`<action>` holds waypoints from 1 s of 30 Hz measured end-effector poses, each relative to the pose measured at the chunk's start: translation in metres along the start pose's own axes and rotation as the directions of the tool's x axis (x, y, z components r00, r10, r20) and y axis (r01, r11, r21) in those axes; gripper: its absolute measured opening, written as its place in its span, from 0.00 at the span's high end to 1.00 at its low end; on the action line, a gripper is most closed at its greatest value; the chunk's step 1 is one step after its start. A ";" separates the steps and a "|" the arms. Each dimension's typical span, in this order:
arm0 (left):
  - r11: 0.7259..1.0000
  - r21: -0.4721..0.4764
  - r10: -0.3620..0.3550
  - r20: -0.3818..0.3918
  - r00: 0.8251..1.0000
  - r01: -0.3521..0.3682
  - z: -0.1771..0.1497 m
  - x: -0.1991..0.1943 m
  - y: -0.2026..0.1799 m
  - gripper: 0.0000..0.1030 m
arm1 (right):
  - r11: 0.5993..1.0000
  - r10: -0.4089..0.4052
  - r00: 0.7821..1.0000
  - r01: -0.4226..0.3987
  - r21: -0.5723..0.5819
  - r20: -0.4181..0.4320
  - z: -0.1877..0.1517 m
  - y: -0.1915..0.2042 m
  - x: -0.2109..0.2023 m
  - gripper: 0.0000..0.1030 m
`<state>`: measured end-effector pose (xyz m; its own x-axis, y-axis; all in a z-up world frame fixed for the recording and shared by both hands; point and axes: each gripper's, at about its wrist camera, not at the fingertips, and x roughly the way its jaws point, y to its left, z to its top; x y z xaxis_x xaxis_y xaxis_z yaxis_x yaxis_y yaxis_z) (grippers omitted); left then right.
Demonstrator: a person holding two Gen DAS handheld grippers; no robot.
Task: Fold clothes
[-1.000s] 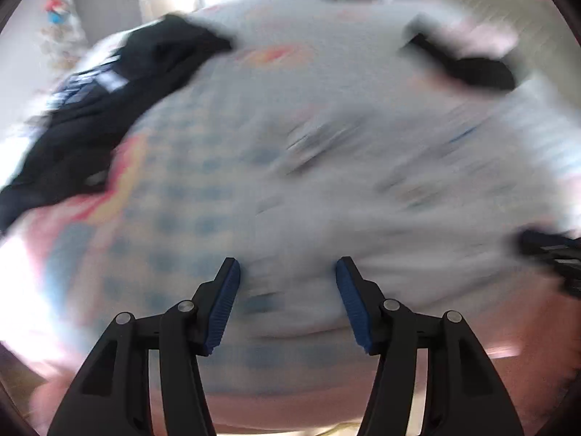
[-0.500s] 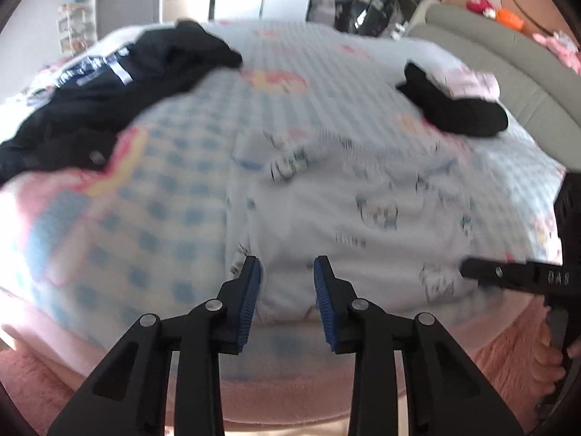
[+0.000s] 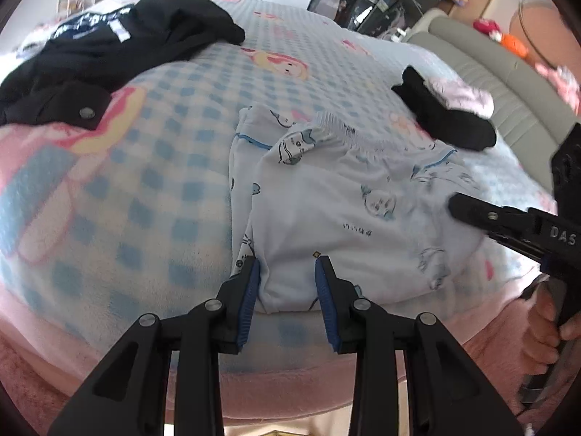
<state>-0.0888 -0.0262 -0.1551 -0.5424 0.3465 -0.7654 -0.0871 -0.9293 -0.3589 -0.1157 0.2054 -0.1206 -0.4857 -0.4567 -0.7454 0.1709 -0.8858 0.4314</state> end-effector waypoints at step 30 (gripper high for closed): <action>0.970 -0.145 -0.207 -0.050 0.977 0.198 0.043 0.033 -0.011 0.92 | 0.999 -0.028 0.997 0.029 0.019 -0.065 -0.017 -0.009 -0.006 0.57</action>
<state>-0.1414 -0.0103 -0.1532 -0.4700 0.5369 -0.7006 -0.0705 -0.8140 -0.5766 -0.0999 0.2149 -0.1282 -0.4333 -0.4360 -0.7888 0.1406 -0.8972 0.4186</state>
